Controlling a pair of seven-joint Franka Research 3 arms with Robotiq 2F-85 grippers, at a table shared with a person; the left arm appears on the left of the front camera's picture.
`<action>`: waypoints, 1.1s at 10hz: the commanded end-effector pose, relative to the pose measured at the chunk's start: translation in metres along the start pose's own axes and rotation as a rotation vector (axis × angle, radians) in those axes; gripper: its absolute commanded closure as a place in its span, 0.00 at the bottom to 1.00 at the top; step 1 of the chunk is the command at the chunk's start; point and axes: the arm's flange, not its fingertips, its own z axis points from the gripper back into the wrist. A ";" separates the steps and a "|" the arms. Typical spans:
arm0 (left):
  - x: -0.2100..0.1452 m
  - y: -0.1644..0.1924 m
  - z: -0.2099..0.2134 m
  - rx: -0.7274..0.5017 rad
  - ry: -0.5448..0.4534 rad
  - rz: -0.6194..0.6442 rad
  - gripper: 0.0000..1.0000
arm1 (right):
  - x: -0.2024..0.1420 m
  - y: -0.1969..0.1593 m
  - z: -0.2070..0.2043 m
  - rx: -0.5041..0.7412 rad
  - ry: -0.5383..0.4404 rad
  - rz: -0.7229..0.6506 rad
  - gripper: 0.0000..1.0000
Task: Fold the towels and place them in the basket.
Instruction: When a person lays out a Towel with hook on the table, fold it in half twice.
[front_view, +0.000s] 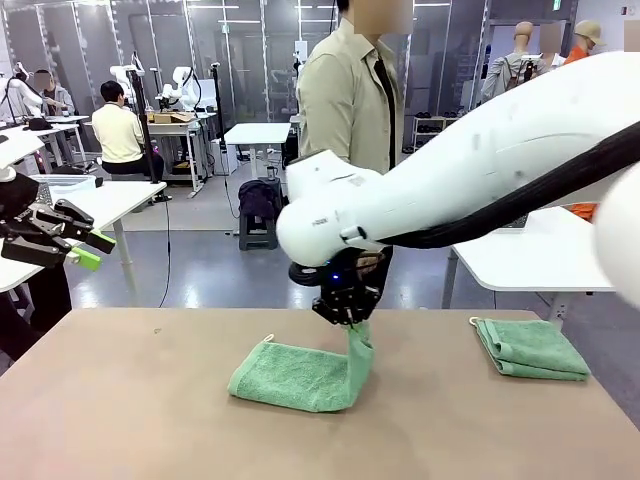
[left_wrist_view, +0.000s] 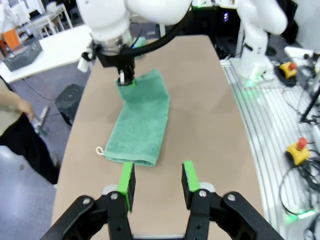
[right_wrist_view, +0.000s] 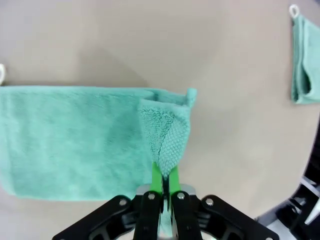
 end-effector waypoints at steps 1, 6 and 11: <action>0.001 0.000 0.000 0.007 -0.012 -0.007 0.50 | 0.030 0.041 0.007 -0.043 0.003 -0.055 0.94; 0.001 0.000 0.000 0.007 -0.012 -0.007 0.50 | 0.034 0.114 0.022 -0.035 0.024 0.004 0.94; 0.001 0.000 0.000 0.007 -0.012 -0.007 0.50 | 0.005 0.154 0.028 0.092 -0.014 -0.058 0.94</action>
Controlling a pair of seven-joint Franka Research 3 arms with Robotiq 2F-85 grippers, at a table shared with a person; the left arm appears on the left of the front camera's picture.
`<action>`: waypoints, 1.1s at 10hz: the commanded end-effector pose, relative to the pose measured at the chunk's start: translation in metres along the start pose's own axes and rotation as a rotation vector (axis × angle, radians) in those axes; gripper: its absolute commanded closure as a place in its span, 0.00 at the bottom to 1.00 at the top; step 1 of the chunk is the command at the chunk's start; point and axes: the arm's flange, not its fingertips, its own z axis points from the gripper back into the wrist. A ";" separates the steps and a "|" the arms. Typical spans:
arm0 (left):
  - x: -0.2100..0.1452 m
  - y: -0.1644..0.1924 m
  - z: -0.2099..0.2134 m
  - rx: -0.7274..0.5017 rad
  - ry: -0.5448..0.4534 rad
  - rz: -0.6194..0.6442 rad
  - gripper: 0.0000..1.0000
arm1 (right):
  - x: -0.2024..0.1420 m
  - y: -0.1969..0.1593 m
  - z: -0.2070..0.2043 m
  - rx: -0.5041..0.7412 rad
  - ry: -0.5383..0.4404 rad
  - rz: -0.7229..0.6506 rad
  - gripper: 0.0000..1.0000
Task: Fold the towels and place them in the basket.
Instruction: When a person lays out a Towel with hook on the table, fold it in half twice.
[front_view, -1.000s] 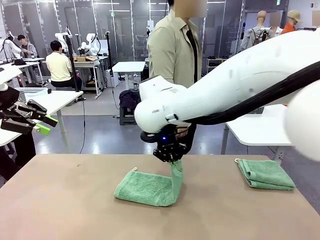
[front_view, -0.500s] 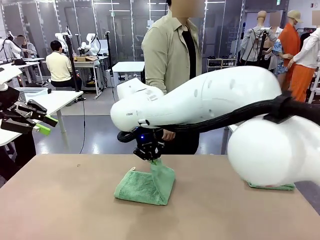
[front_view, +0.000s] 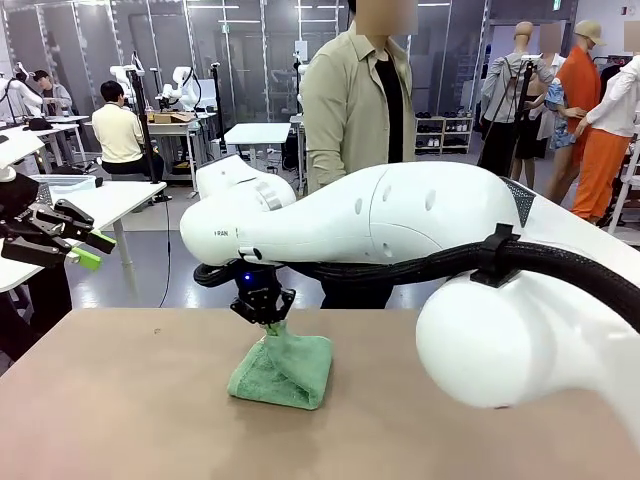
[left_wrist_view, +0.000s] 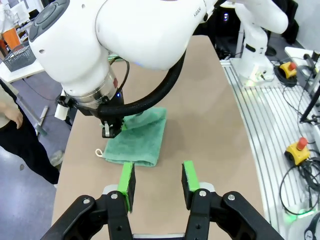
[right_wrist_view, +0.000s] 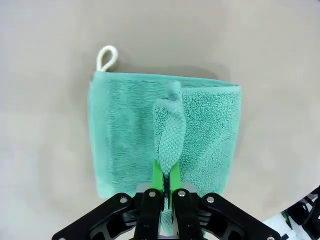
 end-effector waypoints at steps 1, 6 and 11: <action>0.001 0.000 0.000 0.007 -0.012 -0.007 0.50 | 0.007 0.013 -0.003 0.105 -0.039 0.008 0.94; 0.001 0.000 0.000 0.007 -0.012 -0.007 0.50 | 0.007 0.012 -0.010 0.192 -0.073 0.088 0.94; 0.001 0.000 0.000 0.007 -0.012 -0.007 0.50 | -0.003 0.009 -0.013 0.161 -0.060 0.134 0.67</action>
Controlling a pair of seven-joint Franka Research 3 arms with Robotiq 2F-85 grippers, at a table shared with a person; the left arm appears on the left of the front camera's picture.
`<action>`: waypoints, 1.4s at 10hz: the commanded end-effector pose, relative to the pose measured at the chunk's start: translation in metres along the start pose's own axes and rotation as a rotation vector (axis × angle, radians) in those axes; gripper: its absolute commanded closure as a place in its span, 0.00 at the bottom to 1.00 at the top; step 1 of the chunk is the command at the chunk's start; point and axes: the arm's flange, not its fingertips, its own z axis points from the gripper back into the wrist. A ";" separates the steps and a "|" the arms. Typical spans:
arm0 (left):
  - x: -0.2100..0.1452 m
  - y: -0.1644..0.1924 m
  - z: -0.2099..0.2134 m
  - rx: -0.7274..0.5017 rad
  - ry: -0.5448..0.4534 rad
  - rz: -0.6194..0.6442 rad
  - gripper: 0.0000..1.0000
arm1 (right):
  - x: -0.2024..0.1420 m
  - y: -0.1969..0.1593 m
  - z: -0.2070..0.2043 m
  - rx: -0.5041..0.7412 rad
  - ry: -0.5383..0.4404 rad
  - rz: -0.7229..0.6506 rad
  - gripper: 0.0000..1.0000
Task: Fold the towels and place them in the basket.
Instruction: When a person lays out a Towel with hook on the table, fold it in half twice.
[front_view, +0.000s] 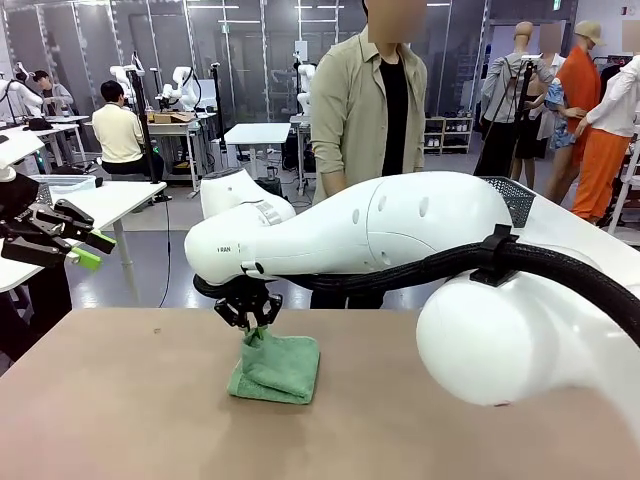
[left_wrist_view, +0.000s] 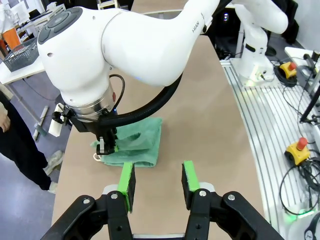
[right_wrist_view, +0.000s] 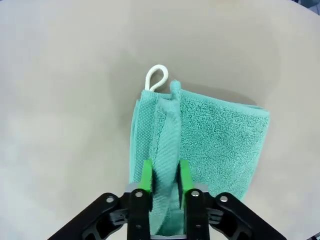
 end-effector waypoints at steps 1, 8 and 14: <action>0.001 0.000 0.000 0.007 -0.012 -0.007 0.50 | -0.014 -0.012 0.010 0.005 0.003 0.015 0.56; 0.001 0.000 0.000 0.007 -0.012 -0.007 0.50 | -0.078 -0.059 0.072 0.005 -0.021 0.050 0.23; 0.001 0.000 0.000 0.007 -0.012 -0.007 0.50 | -0.163 -0.176 0.128 0.211 -0.200 0.066 0.23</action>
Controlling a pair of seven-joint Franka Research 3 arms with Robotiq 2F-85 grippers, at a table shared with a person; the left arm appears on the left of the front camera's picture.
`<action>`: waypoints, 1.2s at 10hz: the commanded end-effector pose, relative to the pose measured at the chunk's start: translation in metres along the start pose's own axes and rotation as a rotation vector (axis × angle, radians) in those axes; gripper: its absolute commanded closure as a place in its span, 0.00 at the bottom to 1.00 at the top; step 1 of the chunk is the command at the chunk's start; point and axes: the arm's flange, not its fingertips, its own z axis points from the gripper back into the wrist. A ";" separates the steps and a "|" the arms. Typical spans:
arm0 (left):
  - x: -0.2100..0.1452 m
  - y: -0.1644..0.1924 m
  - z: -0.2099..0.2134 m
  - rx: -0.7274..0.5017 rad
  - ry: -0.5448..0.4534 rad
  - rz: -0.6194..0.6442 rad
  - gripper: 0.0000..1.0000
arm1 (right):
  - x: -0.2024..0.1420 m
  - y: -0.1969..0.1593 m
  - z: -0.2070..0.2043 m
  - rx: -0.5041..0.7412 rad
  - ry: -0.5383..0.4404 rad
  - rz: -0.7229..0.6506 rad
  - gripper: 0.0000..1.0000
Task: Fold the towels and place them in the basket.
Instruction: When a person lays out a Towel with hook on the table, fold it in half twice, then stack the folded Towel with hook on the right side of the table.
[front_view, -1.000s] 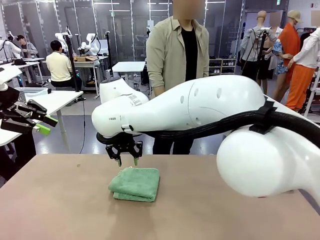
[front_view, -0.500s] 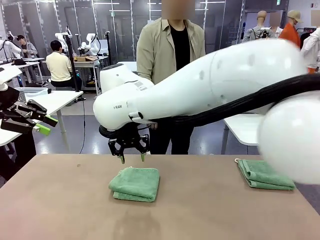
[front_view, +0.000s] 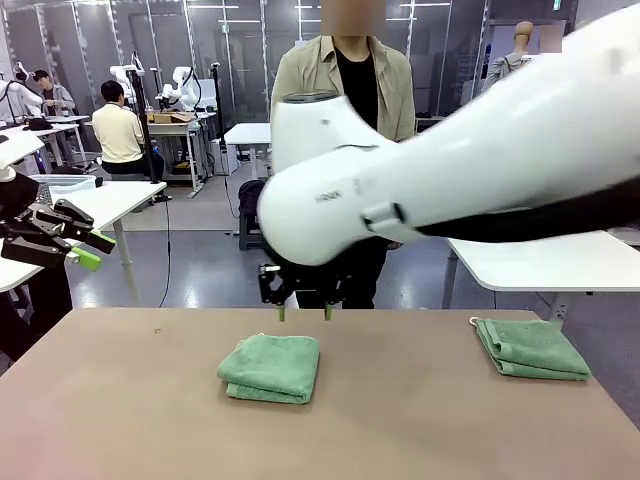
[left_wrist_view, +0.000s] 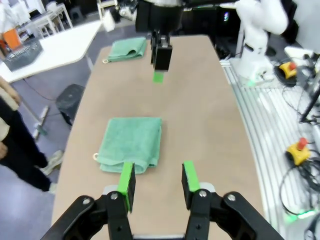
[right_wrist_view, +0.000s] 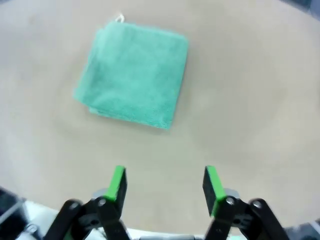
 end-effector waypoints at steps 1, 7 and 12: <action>0.002 0.000 0.000 0.007 -0.012 -0.008 0.50 | -0.023 -0.039 0.005 0.110 -0.062 -0.006 0.23; 0.002 0.000 0.000 0.007 -0.012 -0.008 0.50 | -0.018 -0.100 -0.017 0.302 -0.006 -0.106 0.23; 0.002 0.000 0.000 0.007 -0.012 -0.008 0.50 | -0.005 -0.136 -0.058 0.377 0.016 -0.122 0.23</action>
